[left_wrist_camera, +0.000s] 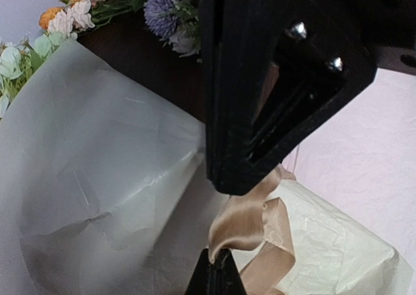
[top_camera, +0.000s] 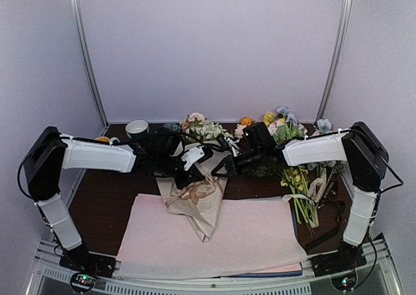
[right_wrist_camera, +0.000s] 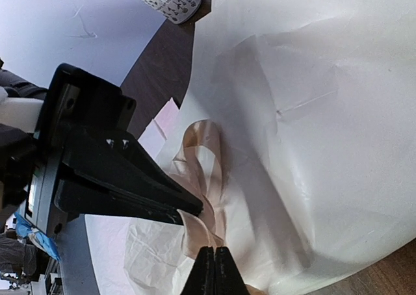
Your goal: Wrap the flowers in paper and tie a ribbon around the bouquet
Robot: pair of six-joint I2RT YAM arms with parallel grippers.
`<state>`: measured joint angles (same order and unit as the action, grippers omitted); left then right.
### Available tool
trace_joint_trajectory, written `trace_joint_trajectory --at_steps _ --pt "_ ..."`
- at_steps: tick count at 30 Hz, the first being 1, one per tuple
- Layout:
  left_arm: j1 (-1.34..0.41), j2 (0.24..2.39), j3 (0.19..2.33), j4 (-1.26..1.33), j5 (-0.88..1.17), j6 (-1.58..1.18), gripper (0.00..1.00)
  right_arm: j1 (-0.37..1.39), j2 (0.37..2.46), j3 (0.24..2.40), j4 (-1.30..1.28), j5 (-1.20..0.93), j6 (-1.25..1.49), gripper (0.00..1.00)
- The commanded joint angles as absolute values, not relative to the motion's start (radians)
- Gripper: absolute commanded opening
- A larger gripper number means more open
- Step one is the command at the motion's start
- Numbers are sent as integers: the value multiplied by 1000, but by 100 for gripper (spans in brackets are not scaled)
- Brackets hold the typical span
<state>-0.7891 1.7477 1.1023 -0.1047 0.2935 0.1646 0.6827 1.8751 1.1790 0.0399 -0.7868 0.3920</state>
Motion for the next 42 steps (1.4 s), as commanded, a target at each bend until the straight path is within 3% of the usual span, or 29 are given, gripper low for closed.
trace_joint_trajectory --at_steps 1,4,11,19,25,42 --pt "-770 1799 1128 -59 265 126 0 676 1929 1255 0 -677 394 0" --pt "-764 1815 1127 -50 267 107 0 676 1955 1284 -38 -635 395 7" --pt "-762 1816 1097 -18 289 82 0 677 1845 1211 -34 -487 406 33" --pt "-758 1816 1072 6 306 53 0 700 1706 1041 40 -418 437 34" --pt "-755 1812 1058 22 307 41 0 781 1728 989 135 -444 520 33" --pt "-750 1805 1035 46 324 26 0 830 1912 1109 130 -438 581 36"
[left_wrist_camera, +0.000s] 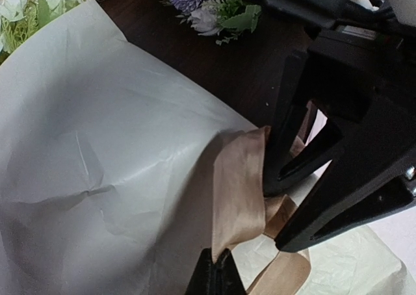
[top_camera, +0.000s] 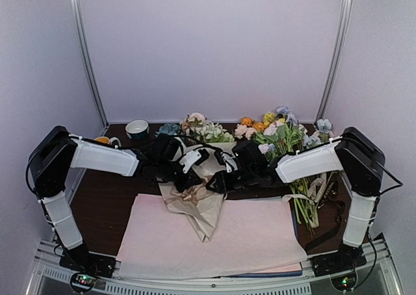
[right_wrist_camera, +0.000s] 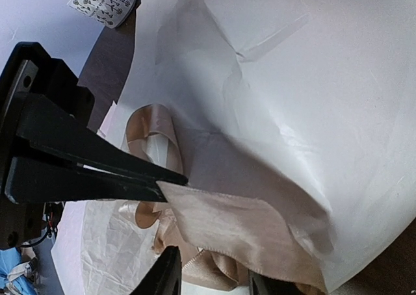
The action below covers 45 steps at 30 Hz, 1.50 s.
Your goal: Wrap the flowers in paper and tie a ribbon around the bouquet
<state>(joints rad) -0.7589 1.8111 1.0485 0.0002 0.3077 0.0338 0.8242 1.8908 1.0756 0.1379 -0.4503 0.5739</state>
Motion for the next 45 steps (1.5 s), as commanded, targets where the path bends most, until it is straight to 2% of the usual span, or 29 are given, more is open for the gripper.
trace_joint_trajectory --at_steps 1,3,7,9,12,16,20,23,27,35,38,40,43,45 --pt "-751 1805 1035 45 324 26 0 830 1919 1115 130 -444 582 35" --pt "-750 1805 1038 46 324 26 0 831 1931 1125 137 -467 585 30" --pt "-750 1803 1041 41 321 27 0 831 1941 1140 148 -518 585 8" --pt "-749 1796 1040 39 323 26 0 830 1932 1136 150 -531 580 0" --pt "-745 1776 1044 26 330 20 2 828 1912 1125 137 -538 565 0" --pt "-738 1735 1056 -13 320 21 31 824 1889 1110 125 -556 553 0" --pt "-712 1677 1081 -132 307 7 50 822 1873 1114 99 -563 536 0" --pt "-698 1636 1089 -230 267 -7 55 822 1871 1121 87 -564 527 0" --pt "-695 1657 1081 -349 132 8 57 822 1883 1134 75 -570 522 0" --pt "-695 1770 1080 -352 86 3 54 822 1882 1139 62 -572 516 0" --pt "-695 1789 1087 -361 91 2 49 821 1875 1140 50 -571 511 0" --pt "-696 1789 1081 -368 63 -2 35 822 1866 1141 43 -569 507 0" --pt "-695 1769 1059 -352 14 -16 2 820 1854 1145 21 -566 495 0" --pt "-694 1749 1047 -334 -12 -26 0 818 1847 1151 -4 -570 484 0"
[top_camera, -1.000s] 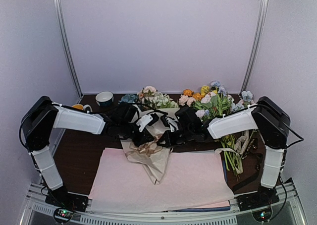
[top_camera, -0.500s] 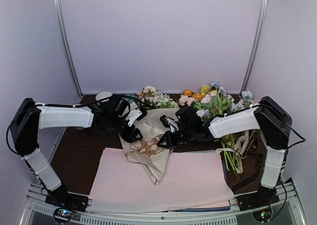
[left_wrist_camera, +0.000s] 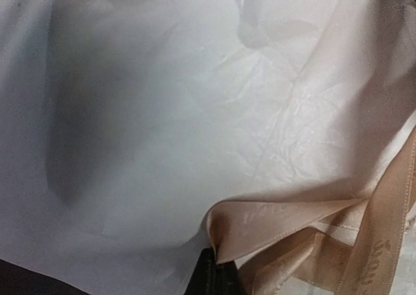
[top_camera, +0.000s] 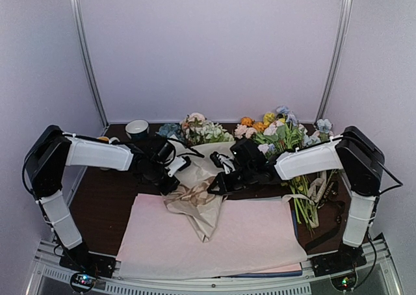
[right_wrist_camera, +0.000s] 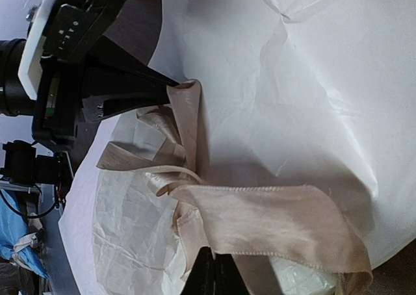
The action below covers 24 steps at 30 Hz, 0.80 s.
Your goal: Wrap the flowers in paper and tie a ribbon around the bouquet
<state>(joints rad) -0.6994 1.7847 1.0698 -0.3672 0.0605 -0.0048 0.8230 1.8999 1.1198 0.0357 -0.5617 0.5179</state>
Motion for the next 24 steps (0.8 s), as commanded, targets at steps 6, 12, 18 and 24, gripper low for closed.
trace_joint_trajectory --at_steps 6,12,18,24 --pt "-665 1716 1031 -289 -70 -78 0 812 1802 1134 -76 -569 446 0" --pt "-593 1624 945 -196 -101 -155 0 800 1737 1077 -136 -553 405 0" --pt "-545 1541 879 -145 -110 -183 0 778 1705 1034 -204 -540 379 0" --pt "-474 1486 826 -139 -161 -214 0 750 1660 999 -254 -518 358 0"
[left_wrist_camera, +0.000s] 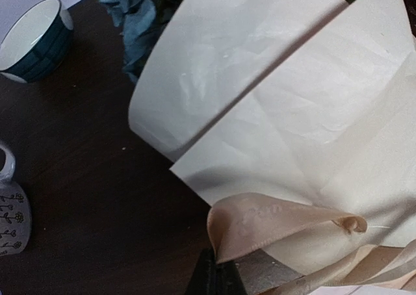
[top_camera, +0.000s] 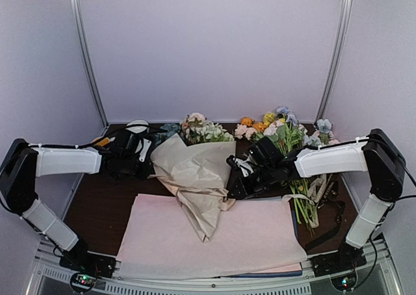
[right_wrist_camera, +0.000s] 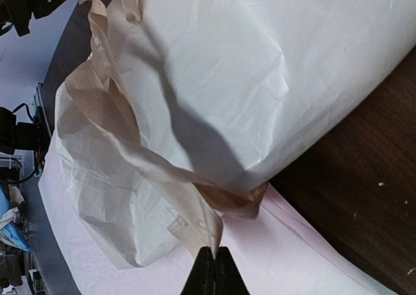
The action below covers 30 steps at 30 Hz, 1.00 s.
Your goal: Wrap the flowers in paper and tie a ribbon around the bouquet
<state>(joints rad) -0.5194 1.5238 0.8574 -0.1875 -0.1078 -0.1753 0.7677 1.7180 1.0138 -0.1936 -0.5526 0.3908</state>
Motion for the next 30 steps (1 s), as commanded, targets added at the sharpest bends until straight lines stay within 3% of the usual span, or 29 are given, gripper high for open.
trace_joint_trajectory --at_steps 1,7,17,30 --pt "-464 1478 819 -140 -173 -220 0 748 1656 997 -268 -513 351 0" --pt "-399 1442 793 -160 -241 -257 0 727 1621 972 -319 -445 333 0" --pt "-273 1359 660 -138 -273 -360 0 686 1569 939 -510 -12 335 0" --pt "-57 1065 438 -112 -262 -541 0 438 1430 709 -399 -110 428 0"
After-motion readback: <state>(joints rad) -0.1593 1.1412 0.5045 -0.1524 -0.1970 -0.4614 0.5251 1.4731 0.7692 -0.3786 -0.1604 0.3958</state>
